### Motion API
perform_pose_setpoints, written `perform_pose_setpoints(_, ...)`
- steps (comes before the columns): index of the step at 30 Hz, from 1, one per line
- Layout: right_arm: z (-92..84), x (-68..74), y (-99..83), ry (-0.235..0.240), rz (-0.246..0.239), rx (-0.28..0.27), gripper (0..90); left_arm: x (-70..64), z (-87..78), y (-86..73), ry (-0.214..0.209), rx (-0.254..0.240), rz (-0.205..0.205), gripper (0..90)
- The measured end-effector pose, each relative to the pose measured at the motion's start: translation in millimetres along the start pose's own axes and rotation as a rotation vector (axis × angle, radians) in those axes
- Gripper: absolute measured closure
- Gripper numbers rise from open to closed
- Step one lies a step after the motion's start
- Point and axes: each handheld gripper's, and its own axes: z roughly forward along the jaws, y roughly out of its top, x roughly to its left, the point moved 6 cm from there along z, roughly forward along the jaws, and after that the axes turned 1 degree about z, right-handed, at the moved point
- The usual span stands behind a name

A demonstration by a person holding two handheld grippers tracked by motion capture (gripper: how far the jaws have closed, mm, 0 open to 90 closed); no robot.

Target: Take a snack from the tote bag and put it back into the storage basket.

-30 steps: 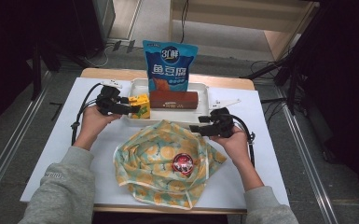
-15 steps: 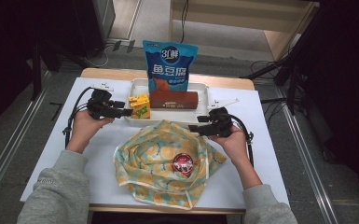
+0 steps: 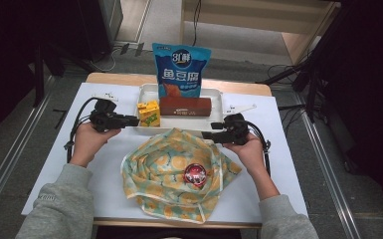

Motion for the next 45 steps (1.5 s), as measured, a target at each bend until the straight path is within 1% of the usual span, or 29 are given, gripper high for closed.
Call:
perform_pose_setpoints(2, 0.5, 0.1, -0.4, -0.001, -0.001, 0.003, 40.2, -0.7, 0.5, 0.0, 0.006, 0.001, 0.007, 84.3)
perform_pose_setpoints(4, 1.2, 0.2, -0.4, -0.003, -0.003, 0.003, 40.2, -5.6, 2.8, 0.8, -0.003, 0.005, 0.021, 90.0)
perform_pose_setpoints(5, 1.6, 0.5, -0.3, -0.002, -0.002, 0.003, 40.2, -6.9, 3.7, 1.2, -0.004, 0.006, 0.026, 90.0)
perform_pose_setpoints(6, 1.9, 0.5, -0.4, -0.005, -0.004, 0.004, 40.2, -8.4, 4.4, 1.4, -0.017, 0.011, 0.030, 90.0)
perform_pose_setpoints(8, 2.2, 0.9, -0.4, -0.003, -0.005, 0.005, 40.2, -10.1, 5.8, 2.3, -0.023, 0.008, 0.033, 90.0)
perform_pose_setpoints(11, 2.1, 1.3, -0.7, -0.004, -0.004, 0.007, 40.1, -10.6, 6.5, 3.2, -0.022, 0.003, 0.029, 90.0)
perform_pose_setpoints(13, 2.2, 1.6, -0.3, -0.002, -0.005, 0.004, 40.2, -11.1, 8.3, 4.7, -0.007, -0.003, 0.035, 90.0)
perform_pose_setpoints(15, 2.1, 1.8, 0.0, -0.003, -0.003, 0.003, 40.2, -11.4, 9.3, 5.1, -0.010, -0.001, 0.037, 90.0)
perform_pose_setpoints(16, 2.2, 1.8, -0.1, -0.004, -0.006, 0.003, 40.2, -11.5, 12.4, 5.3, 0.002, 0.004, 0.041, 90.0)
perform_pose_setpoints(20, 2.5, 1.6, -0.1, -0.005, -0.009, 0.003, 40.3, -11.2, 17.1, 5.8, 0.011, 0.009, 0.042, 90.0)
perform_pose_setpoints(26, 2.4, 4.8, -0.6, 0.001, -0.010, 0.005, 40.3, -7.4, 21.4, 6.1, 0.041, 0.009, 0.047, 90.0)
perform_pose_setpoints(27, 2.8, 5.0, -1.1, 0.001, -0.007, 0.010, 40.3, -7.1, 21.5, 6.6, 0.033, 0.001, 0.041, 90.0)
perform_pose_setpoints(28, 3.5, 4.8, -1.4, 0.001, -0.009, 0.011, 40.3, -6.6, 21.6, 7.0, 0.036, -0.001, 0.041, 90.0)
perform_pose_setpoints(39, 3.0, 4.2, -1.5, 0.000, -0.007, 0.010, 40.3, -3.2, 21.7, 5.9, 0.049, 0.005, 0.045, 90.0)
perform_pose_setpoints(45, 2.8, 4.1, -1.5, -0.002, -0.007, 0.010, 40.3, 1.7, 19.5, 4.2, 0.058, 0.006, 0.030, 90.0)
